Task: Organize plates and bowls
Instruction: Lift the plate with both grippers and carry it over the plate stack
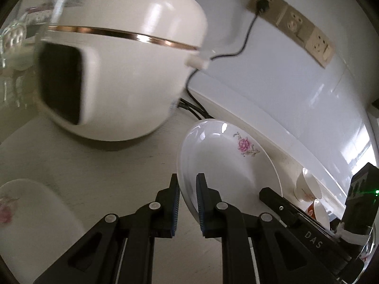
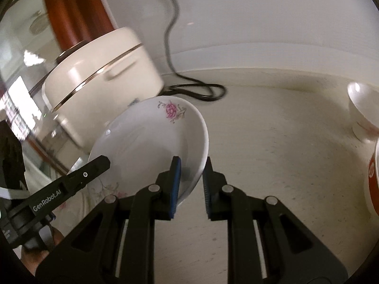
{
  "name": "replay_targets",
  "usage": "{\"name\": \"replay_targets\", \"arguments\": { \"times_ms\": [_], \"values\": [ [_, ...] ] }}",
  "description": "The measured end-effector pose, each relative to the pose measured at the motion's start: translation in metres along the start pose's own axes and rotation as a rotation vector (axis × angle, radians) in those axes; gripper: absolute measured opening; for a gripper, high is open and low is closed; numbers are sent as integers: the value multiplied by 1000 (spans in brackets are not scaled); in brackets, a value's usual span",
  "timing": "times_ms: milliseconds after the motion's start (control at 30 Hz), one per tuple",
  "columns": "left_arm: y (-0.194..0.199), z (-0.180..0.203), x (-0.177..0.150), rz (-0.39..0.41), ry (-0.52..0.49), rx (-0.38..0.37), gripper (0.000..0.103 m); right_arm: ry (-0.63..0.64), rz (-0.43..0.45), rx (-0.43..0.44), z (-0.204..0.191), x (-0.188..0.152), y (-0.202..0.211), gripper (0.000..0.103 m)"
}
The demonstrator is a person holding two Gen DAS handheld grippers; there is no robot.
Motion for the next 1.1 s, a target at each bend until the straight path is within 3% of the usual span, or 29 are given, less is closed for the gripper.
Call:
{"name": "replay_targets", "arguments": {
  "times_ms": [333,600,1100],
  "values": [
    [52,-63,-6,73,88,71,13,146,-74,158,-69,-19,-8,22],
    [92,-102,-12,117,120,135,13,293,-131,230,-125,-45,-17,23],
    [115,-146,-39,98,128,220,13,477,-187,231,-170,-75,-32,24]
  ]
}}
Point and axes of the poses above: each gripper's, at about its wrist camera, not at the fingertips, and y roughly against the way its jaws point, z to its right, x to its top, the point moved 5 cm from there along -y, roughly the way its jaws point, and after that the axes turned 2 degrees about -z, right-handed, at the moved point
